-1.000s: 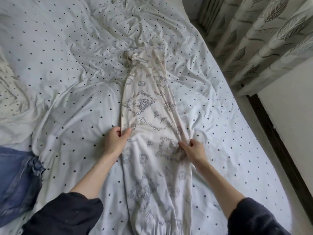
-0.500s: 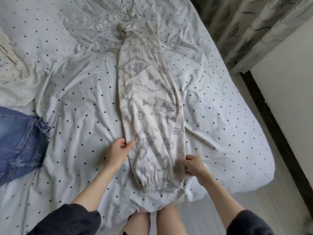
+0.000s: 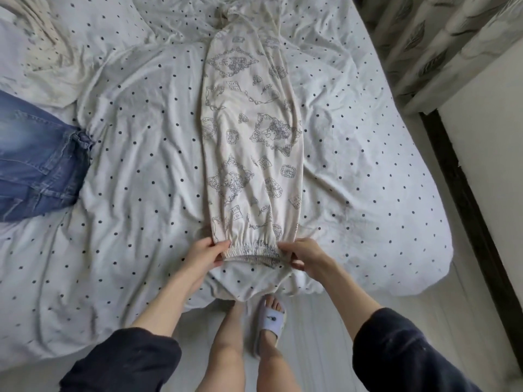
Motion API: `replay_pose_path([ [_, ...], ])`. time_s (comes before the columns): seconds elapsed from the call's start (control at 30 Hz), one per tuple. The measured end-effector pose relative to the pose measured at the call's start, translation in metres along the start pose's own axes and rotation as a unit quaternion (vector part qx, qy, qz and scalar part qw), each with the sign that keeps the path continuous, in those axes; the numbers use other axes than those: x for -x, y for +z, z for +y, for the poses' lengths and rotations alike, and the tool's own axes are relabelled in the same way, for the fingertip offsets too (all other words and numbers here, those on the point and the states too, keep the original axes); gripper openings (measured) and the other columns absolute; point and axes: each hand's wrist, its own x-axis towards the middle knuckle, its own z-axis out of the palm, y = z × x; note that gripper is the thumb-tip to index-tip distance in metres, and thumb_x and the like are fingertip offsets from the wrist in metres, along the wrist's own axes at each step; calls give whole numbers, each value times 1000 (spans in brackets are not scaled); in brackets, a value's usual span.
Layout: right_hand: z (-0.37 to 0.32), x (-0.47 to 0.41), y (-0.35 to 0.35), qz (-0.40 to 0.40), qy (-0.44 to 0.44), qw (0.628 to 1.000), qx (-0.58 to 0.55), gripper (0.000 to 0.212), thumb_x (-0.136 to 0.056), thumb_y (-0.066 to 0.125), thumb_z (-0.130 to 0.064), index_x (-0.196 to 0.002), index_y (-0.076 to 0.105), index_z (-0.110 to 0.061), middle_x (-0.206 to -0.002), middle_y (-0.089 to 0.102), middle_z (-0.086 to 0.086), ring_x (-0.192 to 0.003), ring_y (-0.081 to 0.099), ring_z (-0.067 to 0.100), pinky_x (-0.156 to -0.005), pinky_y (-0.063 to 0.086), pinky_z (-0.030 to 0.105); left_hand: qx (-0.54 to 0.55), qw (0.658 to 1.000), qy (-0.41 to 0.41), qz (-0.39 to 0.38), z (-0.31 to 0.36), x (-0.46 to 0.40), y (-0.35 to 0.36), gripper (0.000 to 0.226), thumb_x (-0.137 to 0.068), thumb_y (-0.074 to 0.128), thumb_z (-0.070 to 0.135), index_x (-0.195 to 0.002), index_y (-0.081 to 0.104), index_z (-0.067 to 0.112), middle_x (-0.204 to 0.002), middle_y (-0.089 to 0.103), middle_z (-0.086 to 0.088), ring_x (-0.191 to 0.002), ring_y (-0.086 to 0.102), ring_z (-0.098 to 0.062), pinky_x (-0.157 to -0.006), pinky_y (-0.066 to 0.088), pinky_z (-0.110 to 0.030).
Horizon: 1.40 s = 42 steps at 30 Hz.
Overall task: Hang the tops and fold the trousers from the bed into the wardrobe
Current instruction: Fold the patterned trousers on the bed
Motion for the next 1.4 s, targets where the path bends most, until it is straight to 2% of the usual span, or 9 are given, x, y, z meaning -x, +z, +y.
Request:
replay_pose_path([
  [0.27,12,31,4,-39,14,999,-27,13,-84,68,-11,-77,58,-7,-72,58,5,-64,54,14,-64,44,25,40,998,-46,6,-2,37,-10,16,-91,50,-5,-79,59,2,-59,68,-6,-56,64,-16,-51,54,-23],
  [0.5,15,90,-15,-13,46,998,-51,20,-79,73,-11,-68,58,-7,-50,53,1,-50,50,13,-47,41,22,55,992,-107,-48,2,85,-6,3,-88,57,-2,-91,58,-2,-77,65,-17,-54,62,-19,-51,55,-26],
  [0.77,-87,123,-33,43,-40,998,-19,19,-82,70,-17,-71,57,-9,-49,59,0,-37,54,9,-39,35,18,48,993,-89,-69,103,93,0,7,-88,59,10,-81,58,6,-62,67,-9,-49,64,-16,-50,53,-23],
  [0.9,-159,116,-31,45,-35,998,-30,20,-86,66,-20,-72,55,-11,-63,59,5,-44,54,12,-43,35,19,56,994,-76,-60,174,75,-1,15,-87,58,11,-73,55,8,-57,67,-7,-50,64,-16,-52,52,-24],
  [1.0,-213,101,-31,68,-71,995,-36,19,-89,62,-23,-78,55,-9,-69,61,8,-46,56,13,-43,35,20,69,996,-31,-50,231,48,-2,15,-89,57,16,-78,56,6,-72,67,-10,-60,64,-19,-60,49,-28],
  [1.13,-270,74,-31,81,-139,986,-49,32,-95,51,-36,-92,55,-5,-87,63,9,-78,61,21,-69,48,30,41,999,1,-19,278,-3,-7,35,-94,50,38,-98,59,4,-91,66,-9,-74,62,-20,-66,48,-29],
  [1.23,-272,37,-33,127,-125,984,5,32,-96,49,-31,-101,59,-1,-92,58,10,-83,54,21,-72,46,32,-14,998,0,69,266,-38,-12,21,-91,58,27,-96,60,6,-79,62,-7,-63,56,-19,-59,44,-27],
  [1.33,-234,3,-41,167,-85,980,74,26,-90,54,-21,-87,64,3,-72,46,8,-70,44,20,-61,37,28,-67,993,-44,92,223,-51,-13,11,-88,63,15,-80,57,10,-72,53,-6,-60,46,-17,-56,36,-24],
  [1.4,-205,-7,-45,180,-44,976,110,24,-87,57,-21,-66,54,-9,-56,38,3,-56,38,18,-57,33,25,-77,994,-60,55,199,-52,-14,9,-86,66,18,-85,60,12,-74,56,-6,-61,47,-16,-54,34,-23],
])
